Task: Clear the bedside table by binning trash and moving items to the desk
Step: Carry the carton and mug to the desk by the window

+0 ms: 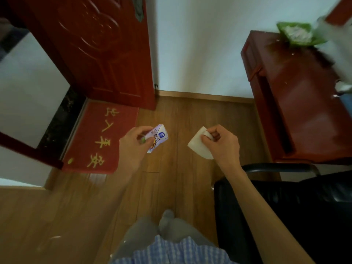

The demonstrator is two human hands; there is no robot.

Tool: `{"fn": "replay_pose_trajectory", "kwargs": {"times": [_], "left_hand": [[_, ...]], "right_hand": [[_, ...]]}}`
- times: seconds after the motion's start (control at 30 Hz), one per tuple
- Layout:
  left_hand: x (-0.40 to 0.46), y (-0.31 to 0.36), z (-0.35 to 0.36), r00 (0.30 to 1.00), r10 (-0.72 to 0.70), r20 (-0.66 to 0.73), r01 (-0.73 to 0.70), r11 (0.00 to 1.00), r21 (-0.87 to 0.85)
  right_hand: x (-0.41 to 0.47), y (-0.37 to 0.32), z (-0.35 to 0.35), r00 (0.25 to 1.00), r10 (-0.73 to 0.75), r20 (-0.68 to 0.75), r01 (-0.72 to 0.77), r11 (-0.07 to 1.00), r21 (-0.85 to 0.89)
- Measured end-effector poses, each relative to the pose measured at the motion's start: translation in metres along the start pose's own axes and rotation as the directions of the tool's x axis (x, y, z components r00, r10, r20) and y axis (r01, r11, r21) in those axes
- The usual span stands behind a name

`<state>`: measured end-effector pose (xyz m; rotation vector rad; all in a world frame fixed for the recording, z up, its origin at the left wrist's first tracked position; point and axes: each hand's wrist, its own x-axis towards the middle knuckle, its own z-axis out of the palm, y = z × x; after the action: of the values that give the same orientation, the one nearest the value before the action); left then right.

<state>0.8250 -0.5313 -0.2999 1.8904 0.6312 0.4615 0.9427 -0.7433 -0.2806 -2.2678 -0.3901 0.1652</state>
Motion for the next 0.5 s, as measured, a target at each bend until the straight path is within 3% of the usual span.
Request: {"fn": "replay_pose_trajectory", "kwargs": {"times": [0.23, 0.5], "left_hand": [[0.116, 0.021, 0.056, 0.993, 0.044, 0.109, -0.047, 0.999, 0.023], [0.278, 0.048, 0.145, 0.937, 0.119, 0.33, -0.129, 0.992, 0.009]], "right_hand": [[0.099, 0.015, -0.013, 0.995, 0.069, -0.074, -0.069, 0.998, 0.009], [0.221, 0.04, -0.033, 0.938, 0.285, -0.199, -0.279, 0.958, 0.059]]}}
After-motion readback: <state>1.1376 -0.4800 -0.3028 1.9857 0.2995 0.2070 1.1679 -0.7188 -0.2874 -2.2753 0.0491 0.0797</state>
